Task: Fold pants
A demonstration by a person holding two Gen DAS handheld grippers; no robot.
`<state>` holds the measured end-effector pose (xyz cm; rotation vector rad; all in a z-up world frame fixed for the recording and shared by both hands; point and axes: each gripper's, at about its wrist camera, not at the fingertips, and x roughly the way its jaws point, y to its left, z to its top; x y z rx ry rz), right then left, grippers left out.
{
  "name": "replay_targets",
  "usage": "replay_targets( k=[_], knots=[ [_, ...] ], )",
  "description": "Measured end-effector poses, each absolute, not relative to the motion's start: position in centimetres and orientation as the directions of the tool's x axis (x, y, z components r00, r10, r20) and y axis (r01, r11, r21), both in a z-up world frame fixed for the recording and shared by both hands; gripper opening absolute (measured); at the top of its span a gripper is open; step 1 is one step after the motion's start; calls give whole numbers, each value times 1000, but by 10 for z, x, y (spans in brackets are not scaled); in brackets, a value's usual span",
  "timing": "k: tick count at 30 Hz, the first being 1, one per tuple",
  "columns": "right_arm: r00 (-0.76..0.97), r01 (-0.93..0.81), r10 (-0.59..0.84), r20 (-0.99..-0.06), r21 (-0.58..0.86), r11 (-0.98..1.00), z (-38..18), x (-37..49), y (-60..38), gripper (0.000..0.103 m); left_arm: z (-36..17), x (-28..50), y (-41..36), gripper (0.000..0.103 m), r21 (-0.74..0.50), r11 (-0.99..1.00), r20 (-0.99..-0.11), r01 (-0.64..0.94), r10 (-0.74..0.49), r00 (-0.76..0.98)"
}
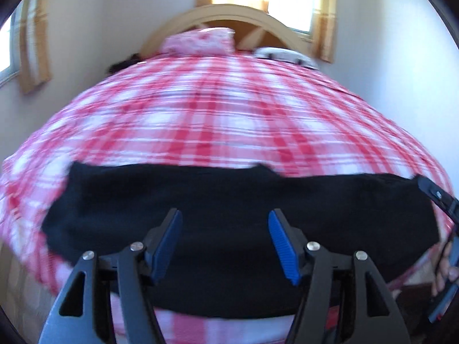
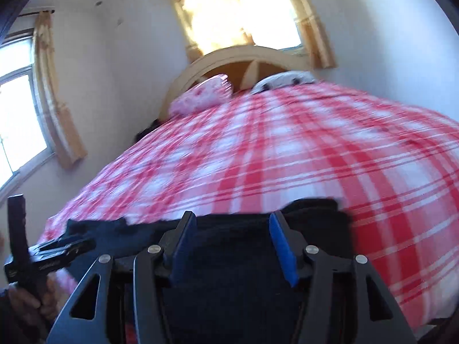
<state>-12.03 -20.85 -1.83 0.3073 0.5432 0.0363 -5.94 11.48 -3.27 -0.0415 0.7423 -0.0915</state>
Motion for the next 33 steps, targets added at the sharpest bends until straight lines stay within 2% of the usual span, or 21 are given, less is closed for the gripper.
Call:
replay_targets(
  k=[4, 7, 10, 13, 15, 16, 18, 21, 23, 26, 28, 29, 31, 33],
  knots=[
    [823, -61, 220, -524, 304, 951, -29, -100, -161, 56, -37, -69, 201, 66, -86, 975, -683, -203, 91, 725],
    [797, -131, 289, -530, 316, 940, -39, -90, -132, 56, -43, -79, 242, 64, -146, 932, -695, -333, 143, 705],
    [732, -201, 351, -584, 307, 930, -59, -83, -101, 56, -55, -78, 262, 64, -224, 899, -714, -377, 112, 691],
    [730, -232, 327, -600, 232, 945, -72, -84, -81, 57, -69, -71, 268, 64, -310, 869, -726, -385, 45, 687],
    [722, -241, 321, -613, 211, 947, -72, -81, -76, 61, -80, -65, 269, 62, -384, 833, -733, -399, -11, 681],
    [716, -247, 327, -617, 214, 945, -71, -81, -76, 61, -79, -66, 269, 62, -391, 824, -725, -410, -2, 688],
    [706, -236, 359, -611, 275, 932, -67, -82, -83, 61, -77, -66, 267, 62, -398, 816, -728, -419, -4, 685],
    [717, -201, 426, -551, 422, 884, -58, -89, -101, 61, -73, -72, 265, 62, -460, 780, -725, -425, -54, 686],
    [730, -175, 424, -536, 453, 874, -54, -93, -111, 61, -74, -74, 264, 62, -499, 761, -716, -414, -92, 692],
    [726, -146, 425, -541, 484, 863, -55, -93, -119, 61, -78, -73, 270, 51, -525, 725, -712, -445, -88, 697],
    [727, -139, 425, -539, 491, 860, -55, -94, -121, 61, -80, -74, 277, 31, -566, 681, -702, -466, -100, 705],
    [733, -136, 416, -538, 484, 864, -54, -95, -122, 61, -82, -72, 282, 18, -589, 656, -698, -471, -119, 706],
    [763, -109, 377, -526, 469, 876, -47, -101, -130, 61, -81, -72, 285, 17, -622, 629, -681, -467, -141, 718],
    [803, -49, 323, -501, 485, 873, -41, -108, -149, 61, -70, -70, 273, 16, -582, 683, -675, -440, -105, 730]
  ],
)
